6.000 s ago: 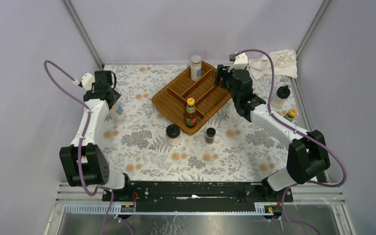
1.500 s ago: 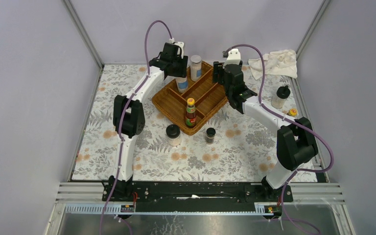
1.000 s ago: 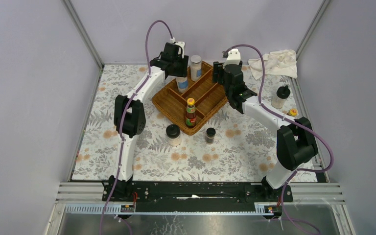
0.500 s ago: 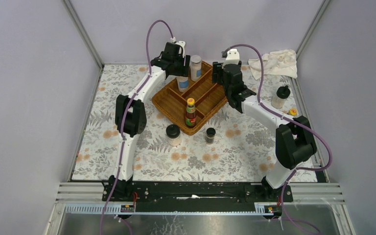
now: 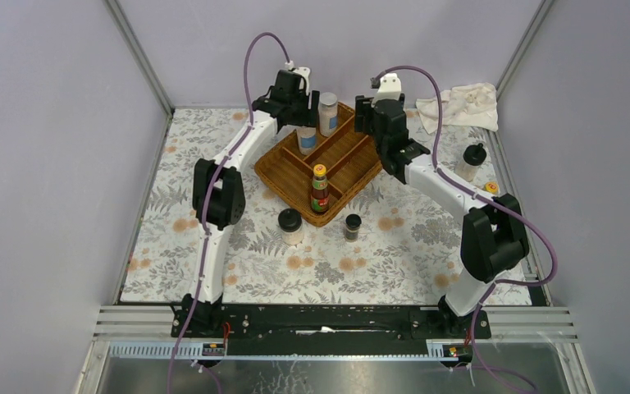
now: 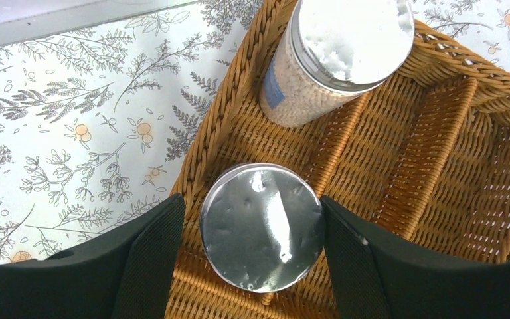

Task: Organize the condiment bottles
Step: Place the bottle in the storage box.

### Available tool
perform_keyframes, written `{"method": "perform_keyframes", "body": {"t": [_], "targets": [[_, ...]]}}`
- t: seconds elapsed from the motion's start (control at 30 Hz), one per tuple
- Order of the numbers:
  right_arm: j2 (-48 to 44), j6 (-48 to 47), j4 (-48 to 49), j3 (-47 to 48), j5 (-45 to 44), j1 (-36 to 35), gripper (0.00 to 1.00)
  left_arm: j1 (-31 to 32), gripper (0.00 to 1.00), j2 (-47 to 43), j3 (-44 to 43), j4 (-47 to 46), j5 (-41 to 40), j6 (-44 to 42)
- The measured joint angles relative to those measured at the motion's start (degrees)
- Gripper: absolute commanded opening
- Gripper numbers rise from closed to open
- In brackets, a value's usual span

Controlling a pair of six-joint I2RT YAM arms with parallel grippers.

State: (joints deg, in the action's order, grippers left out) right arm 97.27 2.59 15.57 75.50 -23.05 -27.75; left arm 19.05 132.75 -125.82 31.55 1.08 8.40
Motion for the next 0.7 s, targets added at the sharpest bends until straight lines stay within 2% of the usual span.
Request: {"method": "perform_keyframes", "body": {"t": [0.23, 0.4, 0.43, 0.47, 0.6, 0.7], "targets": [[0.5, -0.9, -4.3, 4.7, -1.4, 0.0, 0.83, 0.5, 0.77, -6.1, 5.1, -3.5, 0.1, 1.5], [0.4, -1.3, -8.5, 9.3, -5.3, 0.0, 0.84, 2.3, 0.78, -19.7, 14.9, -9.1, -0.1, 2.5], [0.2, -1.3, -9.4, 9.9, -6.3, 0.0, 0.84, 2.9, 0.79, -25.2, 17.9, -11.6, -0.1, 3.1], [-0.1, -1.4, -10.3, 10.3, -7.0, 0.0, 0.84, 3.3, 0.79, -25.8, 18.1, -11.8, -0.1, 3.2], [-2.7, -0.9, -15.4, 10.6, -11.1, 0.0, 0.85, 7.1, 0.79, -37.7, 25.9, -19.9, -2.8, 4.4], [-6.0, 0.1, -18.9, 10.0, -13.8, 0.0, 0.86, 10.8, 0.79, -42.8, 28.6, -25.2, -3.8, 6.1]]}}
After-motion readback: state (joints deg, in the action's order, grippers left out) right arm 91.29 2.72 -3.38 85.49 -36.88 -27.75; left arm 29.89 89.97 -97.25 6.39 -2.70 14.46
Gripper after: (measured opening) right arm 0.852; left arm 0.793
